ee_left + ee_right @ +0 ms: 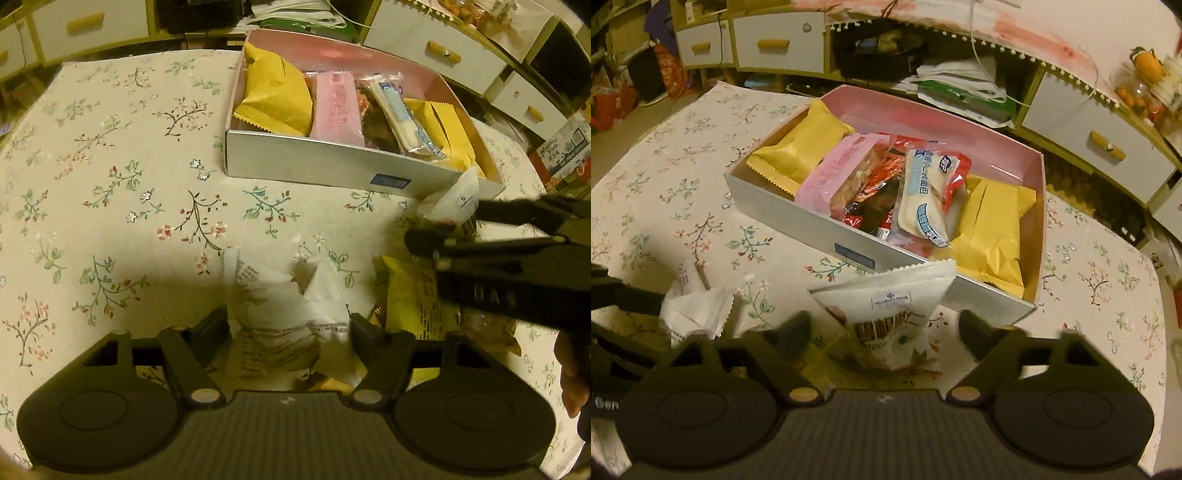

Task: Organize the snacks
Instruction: 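Grasp the white biscuit bag with the right gripper while the left grasps a white wrapper, then lift both white packets and move them over the box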

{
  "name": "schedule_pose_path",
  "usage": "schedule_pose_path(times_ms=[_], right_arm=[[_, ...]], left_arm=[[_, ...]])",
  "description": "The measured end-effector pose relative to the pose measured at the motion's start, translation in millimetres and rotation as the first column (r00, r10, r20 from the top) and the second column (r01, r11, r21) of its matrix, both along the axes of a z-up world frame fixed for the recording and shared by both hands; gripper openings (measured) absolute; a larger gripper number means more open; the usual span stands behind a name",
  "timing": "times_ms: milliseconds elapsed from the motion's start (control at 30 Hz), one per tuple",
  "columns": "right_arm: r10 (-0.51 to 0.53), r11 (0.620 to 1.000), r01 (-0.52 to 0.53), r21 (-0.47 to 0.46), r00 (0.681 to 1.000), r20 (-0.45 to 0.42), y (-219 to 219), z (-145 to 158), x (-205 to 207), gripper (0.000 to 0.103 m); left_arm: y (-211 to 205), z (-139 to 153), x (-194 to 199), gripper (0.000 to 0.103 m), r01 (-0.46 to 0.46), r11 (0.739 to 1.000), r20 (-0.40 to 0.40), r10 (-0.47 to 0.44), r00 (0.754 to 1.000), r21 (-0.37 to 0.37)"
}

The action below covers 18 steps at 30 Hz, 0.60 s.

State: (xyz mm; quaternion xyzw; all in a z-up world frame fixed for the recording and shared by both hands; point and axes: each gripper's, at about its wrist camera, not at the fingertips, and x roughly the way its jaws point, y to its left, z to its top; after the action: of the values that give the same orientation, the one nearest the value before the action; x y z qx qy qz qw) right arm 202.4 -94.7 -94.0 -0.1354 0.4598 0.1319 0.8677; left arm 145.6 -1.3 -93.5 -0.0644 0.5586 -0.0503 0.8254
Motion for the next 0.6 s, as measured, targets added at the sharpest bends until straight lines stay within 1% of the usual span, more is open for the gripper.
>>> schedule_pose_path(times_ms=[100, 200, 400, 600], right_arm=[[-0.042, 0.998, 0.043, 0.051, 0.999, -0.031, -4.8, 2.1, 6.0, 0.046], [-0.017, 0.998, 0.018, 0.053, 1.0, -0.022, -4.2, 7.1, 1.9, 0.044], [-0.026, 0.996, 0.027, 0.088, 1.0, -0.012, -6.6, 26.3, -3.4, 0.043], [-0.039, 0.992, 0.039, 0.117, 0.999, 0.0, -9.7, 37.7, -3.9, 0.042]], left_arm=[[0.7, 1.0, -1.0, 0.067, 0.01, 1.0, 0.002, -0.01, 1.0, -0.005], [2.3, 2.4, -0.5, 0.065, 0.013, 1.0, 0.0, -0.013, 1.0, -0.022], [3.5, 12.1, 1.0, 0.063, 0.016, 0.999, 0.024, -0.015, 1.0, -0.051], [1.7, 23.9, 0.3, 0.062, 0.021, 0.998, 0.049, -0.017, 0.999, -0.068]])
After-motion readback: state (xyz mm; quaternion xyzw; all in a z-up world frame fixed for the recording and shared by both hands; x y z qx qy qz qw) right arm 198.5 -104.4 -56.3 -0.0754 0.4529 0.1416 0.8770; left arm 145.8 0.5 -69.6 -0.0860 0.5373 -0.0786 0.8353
